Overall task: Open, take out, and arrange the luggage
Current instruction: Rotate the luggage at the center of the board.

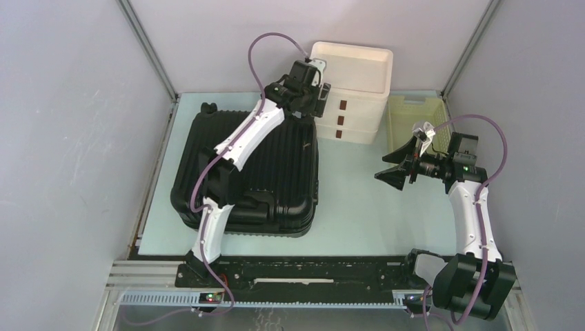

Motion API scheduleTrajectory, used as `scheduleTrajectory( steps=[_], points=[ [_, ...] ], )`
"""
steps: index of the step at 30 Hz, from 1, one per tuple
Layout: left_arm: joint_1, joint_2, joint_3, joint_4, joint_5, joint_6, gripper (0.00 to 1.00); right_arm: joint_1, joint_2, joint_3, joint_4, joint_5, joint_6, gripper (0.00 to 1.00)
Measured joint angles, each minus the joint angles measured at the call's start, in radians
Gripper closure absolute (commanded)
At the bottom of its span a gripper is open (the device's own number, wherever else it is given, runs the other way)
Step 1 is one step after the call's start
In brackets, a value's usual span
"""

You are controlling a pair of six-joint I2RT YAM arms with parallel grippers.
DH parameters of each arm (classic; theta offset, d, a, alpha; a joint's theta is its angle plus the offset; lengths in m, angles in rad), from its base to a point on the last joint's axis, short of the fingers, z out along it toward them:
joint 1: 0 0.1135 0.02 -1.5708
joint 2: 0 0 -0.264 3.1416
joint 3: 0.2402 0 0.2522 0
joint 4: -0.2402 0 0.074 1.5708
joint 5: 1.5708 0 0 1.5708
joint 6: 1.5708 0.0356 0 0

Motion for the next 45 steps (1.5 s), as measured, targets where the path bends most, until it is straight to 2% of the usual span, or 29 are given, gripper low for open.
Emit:
scheduleTrajectory(
  steps=[6,9,15,20,24,27,35,45],
  points=[
    [0.000,0.039,0.000,0.013,-0.018,-0.011,0.30,0.000,0.000,0.000,0.000,0.000,0.000,0.12],
    [0.000,0.048,0.000,0.020,-0.029,-0.016,0.36,0.000,0.000,0.000,0.000,0.000,0.000,0.12],
    [0.001,0.051,-0.001,0.023,-0.043,-0.023,0.52,0.000,0.000,0.000,0.000,0.000,0.000,0.12],
    [0.000,0.051,-0.004,0.034,-0.050,-0.027,0.61,0.000,0.000,0.000,0.000,0.000,0.000,0.12],
    [-0.002,0.051,-0.016,0.047,-0.054,-0.026,0.76,0.000,0.000,0.000,0.000,0.000,-0.001,0.12],
    [-0.003,0.045,-0.036,0.068,-0.056,-0.024,0.81,0.000,0.000,0.000,0.000,0.000,-0.001,0.12],
    [-0.004,-0.017,-0.149,0.153,-0.037,-0.018,0.92,-0.006,0.000,0.000,0.000,-0.001,-0.001,0.12],
    [-0.047,-0.098,-0.296,0.255,0.029,0.030,0.96,-0.007,0.000,0.000,-0.001,-0.001,-0.004,0.12]
  ],
)
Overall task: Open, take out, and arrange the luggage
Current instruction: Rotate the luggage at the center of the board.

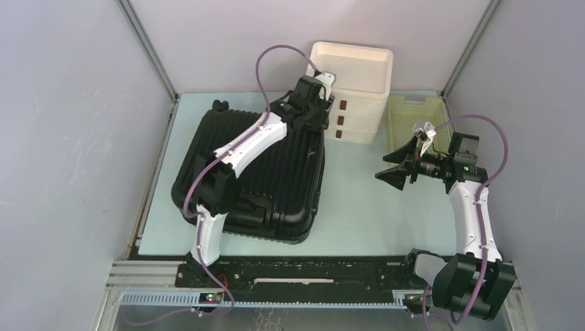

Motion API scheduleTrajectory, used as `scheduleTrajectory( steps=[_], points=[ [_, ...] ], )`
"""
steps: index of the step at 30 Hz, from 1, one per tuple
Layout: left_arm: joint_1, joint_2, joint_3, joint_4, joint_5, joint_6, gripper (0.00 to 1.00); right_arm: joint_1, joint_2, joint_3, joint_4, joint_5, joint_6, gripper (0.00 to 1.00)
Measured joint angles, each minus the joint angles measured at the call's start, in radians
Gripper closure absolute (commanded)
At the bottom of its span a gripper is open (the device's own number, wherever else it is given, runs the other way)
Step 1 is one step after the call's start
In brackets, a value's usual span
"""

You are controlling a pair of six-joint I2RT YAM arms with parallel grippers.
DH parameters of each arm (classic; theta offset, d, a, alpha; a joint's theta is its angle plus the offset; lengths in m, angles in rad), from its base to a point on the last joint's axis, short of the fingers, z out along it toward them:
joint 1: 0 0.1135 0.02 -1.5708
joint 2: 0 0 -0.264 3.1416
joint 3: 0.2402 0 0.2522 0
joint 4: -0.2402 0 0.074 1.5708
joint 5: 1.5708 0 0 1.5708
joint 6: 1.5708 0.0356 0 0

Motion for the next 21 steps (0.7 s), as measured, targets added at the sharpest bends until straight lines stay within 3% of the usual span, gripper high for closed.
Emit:
scheduleTrajectory(
  steps=[10,21],
  points=[
    [-0.118,-0.134,-0.215,0.112,0.088,0.020,0.96,-0.005,0.000,0.000,-0.001,-0.001,-0.004,0.11],
    [-0.145,-0.218,-0.340,0.164,0.206,0.120,0.94,-0.006,0.000,0.000,-0.010,-0.003,-0.012,0.11]
  ],
)
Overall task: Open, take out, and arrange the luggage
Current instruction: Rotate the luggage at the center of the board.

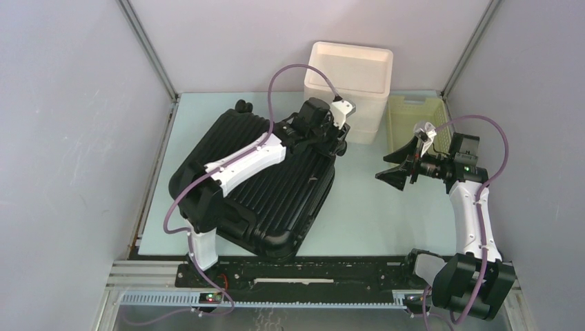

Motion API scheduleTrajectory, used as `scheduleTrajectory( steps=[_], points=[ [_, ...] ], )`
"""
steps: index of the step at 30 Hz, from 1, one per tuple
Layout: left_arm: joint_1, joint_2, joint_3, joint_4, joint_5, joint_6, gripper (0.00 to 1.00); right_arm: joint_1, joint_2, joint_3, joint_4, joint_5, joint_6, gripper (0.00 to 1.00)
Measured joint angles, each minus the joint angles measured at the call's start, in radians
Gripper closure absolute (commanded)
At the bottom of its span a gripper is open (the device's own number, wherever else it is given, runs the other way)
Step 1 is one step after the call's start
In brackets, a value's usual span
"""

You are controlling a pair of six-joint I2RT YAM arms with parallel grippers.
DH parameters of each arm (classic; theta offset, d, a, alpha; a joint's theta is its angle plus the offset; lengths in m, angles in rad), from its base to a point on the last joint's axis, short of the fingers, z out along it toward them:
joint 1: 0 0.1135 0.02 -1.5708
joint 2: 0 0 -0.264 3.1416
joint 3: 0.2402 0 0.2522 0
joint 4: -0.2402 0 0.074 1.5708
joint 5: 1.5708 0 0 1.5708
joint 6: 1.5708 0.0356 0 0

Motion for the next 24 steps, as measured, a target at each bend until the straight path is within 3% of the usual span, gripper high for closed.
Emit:
scheduleTrajectory(
  steps=[8,18,24],
  points=[
    [-0.018,-0.021,-0.022,-0.014,0.051,0.054,0.78,-0.008,0.000,0.000,-0.006,0.000,-0.008,0.11],
    [-0.035,-0.021,0.015,-0.083,0.029,0.034,0.35,-0.013,0.000,0.000,-0.018,0.000,-0.020,0.10],
    [-0.043,-0.029,0.061,-0.161,0.018,0.015,0.20,-0.013,0.000,0.000,-0.021,0.000,-0.026,0.10]
  ],
)
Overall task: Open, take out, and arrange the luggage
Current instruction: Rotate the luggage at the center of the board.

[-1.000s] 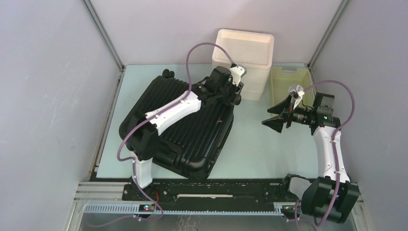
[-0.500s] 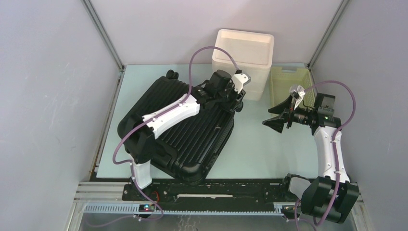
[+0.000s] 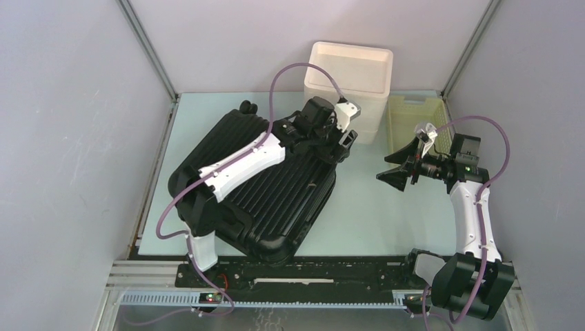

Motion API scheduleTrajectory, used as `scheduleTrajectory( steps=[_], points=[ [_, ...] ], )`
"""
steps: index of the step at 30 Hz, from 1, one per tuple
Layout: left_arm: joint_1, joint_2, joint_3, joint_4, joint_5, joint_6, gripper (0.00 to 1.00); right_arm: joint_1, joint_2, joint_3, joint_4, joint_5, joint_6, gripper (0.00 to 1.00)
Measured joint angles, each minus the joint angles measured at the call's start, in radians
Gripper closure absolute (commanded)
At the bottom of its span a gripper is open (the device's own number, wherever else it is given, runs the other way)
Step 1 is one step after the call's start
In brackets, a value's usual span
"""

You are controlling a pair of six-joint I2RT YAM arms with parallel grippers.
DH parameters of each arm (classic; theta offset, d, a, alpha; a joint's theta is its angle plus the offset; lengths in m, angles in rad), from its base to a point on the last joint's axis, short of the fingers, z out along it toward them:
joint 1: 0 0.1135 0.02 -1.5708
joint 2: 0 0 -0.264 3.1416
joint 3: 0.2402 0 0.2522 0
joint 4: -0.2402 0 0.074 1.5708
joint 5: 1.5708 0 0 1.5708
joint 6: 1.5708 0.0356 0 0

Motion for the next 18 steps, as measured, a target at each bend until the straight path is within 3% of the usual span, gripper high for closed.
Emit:
scheduleTrajectory(
  steps=[12,18],
  points=[
    [-0.002,-0.124,0.000,0.005,-0.042,-0.028,0.11,0.000,0.000,0.000,-0.008,0.000,-0.016,0.09],
    [-0.002,-0.399,-0.232,0.095,-0.114,-0.057,0.00,0.000,0.000,0.000,-0.014,0.000,-0.021,0.09]
  ],
)
